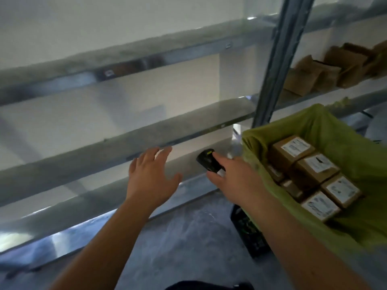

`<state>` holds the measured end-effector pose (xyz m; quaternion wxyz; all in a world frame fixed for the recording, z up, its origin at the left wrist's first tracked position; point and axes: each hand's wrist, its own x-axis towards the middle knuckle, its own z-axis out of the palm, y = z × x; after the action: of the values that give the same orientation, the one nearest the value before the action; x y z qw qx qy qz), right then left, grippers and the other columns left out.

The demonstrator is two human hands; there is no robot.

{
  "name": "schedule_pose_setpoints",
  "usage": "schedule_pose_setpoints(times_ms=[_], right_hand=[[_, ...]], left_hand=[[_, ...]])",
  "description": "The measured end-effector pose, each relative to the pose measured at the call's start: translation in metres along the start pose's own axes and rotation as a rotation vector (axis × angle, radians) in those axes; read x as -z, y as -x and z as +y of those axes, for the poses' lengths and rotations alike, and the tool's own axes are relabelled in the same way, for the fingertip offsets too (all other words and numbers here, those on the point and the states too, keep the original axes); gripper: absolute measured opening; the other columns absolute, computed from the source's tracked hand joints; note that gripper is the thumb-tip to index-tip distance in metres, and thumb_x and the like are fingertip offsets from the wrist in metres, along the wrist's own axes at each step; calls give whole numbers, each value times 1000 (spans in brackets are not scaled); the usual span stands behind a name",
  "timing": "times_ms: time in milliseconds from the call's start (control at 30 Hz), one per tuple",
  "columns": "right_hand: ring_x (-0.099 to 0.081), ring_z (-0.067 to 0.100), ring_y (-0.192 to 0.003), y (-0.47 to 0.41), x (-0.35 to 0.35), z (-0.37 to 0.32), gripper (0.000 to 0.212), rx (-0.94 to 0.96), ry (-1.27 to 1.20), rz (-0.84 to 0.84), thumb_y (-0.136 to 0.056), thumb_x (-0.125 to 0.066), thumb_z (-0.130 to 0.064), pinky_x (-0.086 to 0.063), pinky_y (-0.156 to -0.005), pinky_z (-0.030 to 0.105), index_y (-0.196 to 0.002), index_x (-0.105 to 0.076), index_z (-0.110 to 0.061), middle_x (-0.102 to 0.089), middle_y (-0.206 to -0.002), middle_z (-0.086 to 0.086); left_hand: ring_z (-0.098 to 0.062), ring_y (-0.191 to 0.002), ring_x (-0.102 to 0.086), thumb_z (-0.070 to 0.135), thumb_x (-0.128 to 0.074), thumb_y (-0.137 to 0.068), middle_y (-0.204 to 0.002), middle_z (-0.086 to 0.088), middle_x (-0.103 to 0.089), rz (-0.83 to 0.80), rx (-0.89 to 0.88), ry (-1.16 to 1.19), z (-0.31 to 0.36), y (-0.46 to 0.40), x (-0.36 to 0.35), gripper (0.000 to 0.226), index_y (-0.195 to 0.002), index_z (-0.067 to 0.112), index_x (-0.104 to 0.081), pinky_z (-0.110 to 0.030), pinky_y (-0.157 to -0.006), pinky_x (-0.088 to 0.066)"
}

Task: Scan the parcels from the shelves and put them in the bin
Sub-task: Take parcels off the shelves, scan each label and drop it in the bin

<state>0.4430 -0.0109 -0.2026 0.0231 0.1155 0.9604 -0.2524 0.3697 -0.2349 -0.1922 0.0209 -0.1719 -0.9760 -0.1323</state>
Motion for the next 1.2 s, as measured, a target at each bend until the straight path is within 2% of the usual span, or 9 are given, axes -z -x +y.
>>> schedule_pose_setpoints(times_ms=[233,333,400,567,700,867,1067,1200], right_hand=[[-55,27,-97,20,-64,-164,59,197,-19,-24,-100,-52,-58,-52,-83,39,-154,-36,-41,-49,-110,7],[-54,26,-101,31,-93,-232,62,299,-8,-42,-99,-48,-63,-51,-85,39,-157,-32,-43,-50,-117,8],[-57,28,-107,41,-109,-274,64,359,-20,-36,-98,-48,-66,-51,-87,41,-156,-33,-45,-53,-126,11],[-55,21,-96,58,-135,-367,65,511,-63,-40,-97,-52,-65,-47,-77,35,-157,-37,-45,-55,-114,4],[-59,23,-98,61,-143,-427,62,604,-85,-64,-97,-53,-64,-53,-83,39,-155,-37,-48,-54,-115,4],[-59,19,-88,40,-148,-486,62,646,-142,-32,-96,-54,-64,-51,-74,37,-154,-39,-48,-54,-109,1],[-61,17,-94,-4,-153,-545,64,727,-145,19,-95,-54,-66,-58,-82,37,-155,-39,-45,-60,-117,2],[-61,11,-89,-53,-144,-585,58,732,-149,72,-95,-49,-68,-49,-67,27,-150,-43,-48,-64,-118,-4]], left_hand=[[-21,-159,-15,71,-55,-91,-169,3,-26,83,160,-50,-147,88,79,84,-162,40,-23,-50,-128,-14],[-22,-159,-14,72,-55,-91,-170,2,-24,115,240,-62,-202,126,109,88,-164,38,-20,-52,-128,-14],[-23,-160,-13,73,-54,-91,-171,1,-25,141,291,-63,-234,151,128,88,-164,39,-19,-53,-128,-14],[-24,-160,-11,71,-55,-91,-171,1,-24,202,417,-69,-302,207,169,88,-164,38,-18,-52,-129,-12],[-24,-159,-15,71,-57,-91,-170,2,-25,255,480,-103,-344,233,205,89,-164,37,-18,-52,-128,-16],[-25,-158,-18,69,-61,-89,-169,1,-28,354,500,-107,-380,233,246,89,-163,38,-23,-52,-127,-19],[-25,-158,-19,68,-60,-91,-170,1,-27,417,476,-142,-420,187,289,89,-164,37,-21,-54,-126,-22],[-25,-158,-20,70,-60,-90,-170,4,-26,446,440,-122,-451,141,318,90,-164,38,-20,-54,-126,-23]])
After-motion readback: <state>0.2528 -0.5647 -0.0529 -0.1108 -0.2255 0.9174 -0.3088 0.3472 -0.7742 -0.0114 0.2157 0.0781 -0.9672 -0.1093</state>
